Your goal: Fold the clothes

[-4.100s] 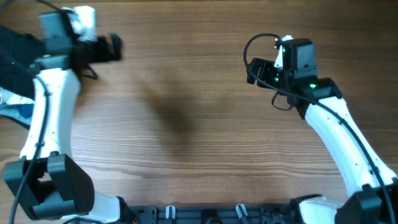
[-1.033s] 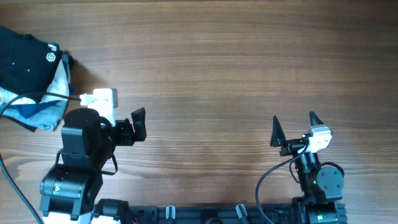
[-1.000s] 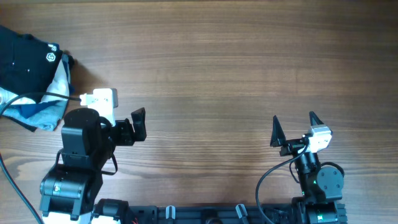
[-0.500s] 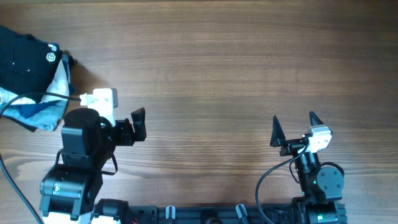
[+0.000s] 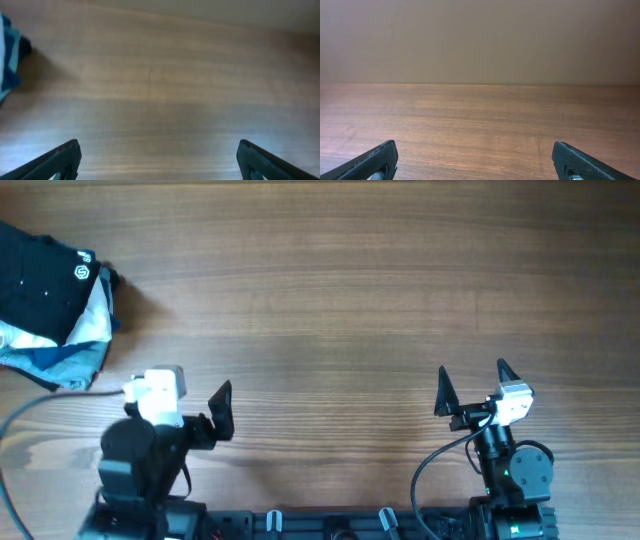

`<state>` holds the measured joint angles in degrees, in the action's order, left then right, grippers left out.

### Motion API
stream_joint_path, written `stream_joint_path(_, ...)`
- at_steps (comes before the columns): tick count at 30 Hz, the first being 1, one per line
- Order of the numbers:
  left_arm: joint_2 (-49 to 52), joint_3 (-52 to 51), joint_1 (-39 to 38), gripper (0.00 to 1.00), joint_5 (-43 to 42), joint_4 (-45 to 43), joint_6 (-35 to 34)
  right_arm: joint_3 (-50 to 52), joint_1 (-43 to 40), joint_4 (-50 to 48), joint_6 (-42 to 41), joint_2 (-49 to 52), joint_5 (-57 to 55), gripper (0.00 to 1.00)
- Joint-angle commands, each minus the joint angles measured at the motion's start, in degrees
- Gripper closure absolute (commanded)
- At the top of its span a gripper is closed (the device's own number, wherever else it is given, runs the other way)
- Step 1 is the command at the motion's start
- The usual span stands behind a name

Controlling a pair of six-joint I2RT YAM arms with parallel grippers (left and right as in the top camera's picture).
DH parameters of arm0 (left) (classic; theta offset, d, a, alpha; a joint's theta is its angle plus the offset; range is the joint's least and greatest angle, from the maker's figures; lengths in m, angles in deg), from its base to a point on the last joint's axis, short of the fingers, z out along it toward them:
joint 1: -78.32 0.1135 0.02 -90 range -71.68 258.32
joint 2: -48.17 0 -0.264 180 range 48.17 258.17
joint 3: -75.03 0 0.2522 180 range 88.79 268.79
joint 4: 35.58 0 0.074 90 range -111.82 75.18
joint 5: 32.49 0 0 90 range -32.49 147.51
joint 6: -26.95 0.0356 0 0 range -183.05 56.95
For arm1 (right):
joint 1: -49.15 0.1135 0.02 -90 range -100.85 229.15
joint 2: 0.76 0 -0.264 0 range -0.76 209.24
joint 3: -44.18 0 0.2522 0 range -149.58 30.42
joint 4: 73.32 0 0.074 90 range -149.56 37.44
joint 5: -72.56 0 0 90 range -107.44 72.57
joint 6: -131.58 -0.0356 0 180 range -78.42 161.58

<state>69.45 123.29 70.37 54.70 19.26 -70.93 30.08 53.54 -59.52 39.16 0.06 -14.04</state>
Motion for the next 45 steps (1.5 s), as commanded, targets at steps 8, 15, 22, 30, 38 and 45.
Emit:
stream_joint_path(8,-21.11,-23.56,-0.07,0.00,-0.33,-19.54,-0.46,0.04,-0.33,-0.17,0.79,-0.55,0.96,0.00)
stream_joint_path(15,-21.11,-34.18,1.70,0.00,-0.37,-41.99,3.72,0.04,-0.33,-0.17,0.79,-0.55,0.96,0.00)
stream_joint_path(22,-21.11,-34.18,1.70,0.00,-3.74,-37.24,7.04,0.04,-0.33,-0.17,0.79,-0.55,0.96,0.00)
stream_joint_path(30,-21.09,-34.18,1.70,0.00,-3.74,-37.24,7.04,0.04,-0.33,-0.17,0.79,-0.55,0.96,0.00)
stream_joint_path(38,-21.00,-34.18,1.70,0.00,-3.74,-37.24,7.04,0.04,-0.33,-0.17,0.79,-0.55,0.96,0.01)
stream_joint_path(45,-21.00,-34.18,1.68,0.00,-3.74,-37.24,7.04,0.04,-0.33,-0.17,0.79,-0.55,0.96,0.00)
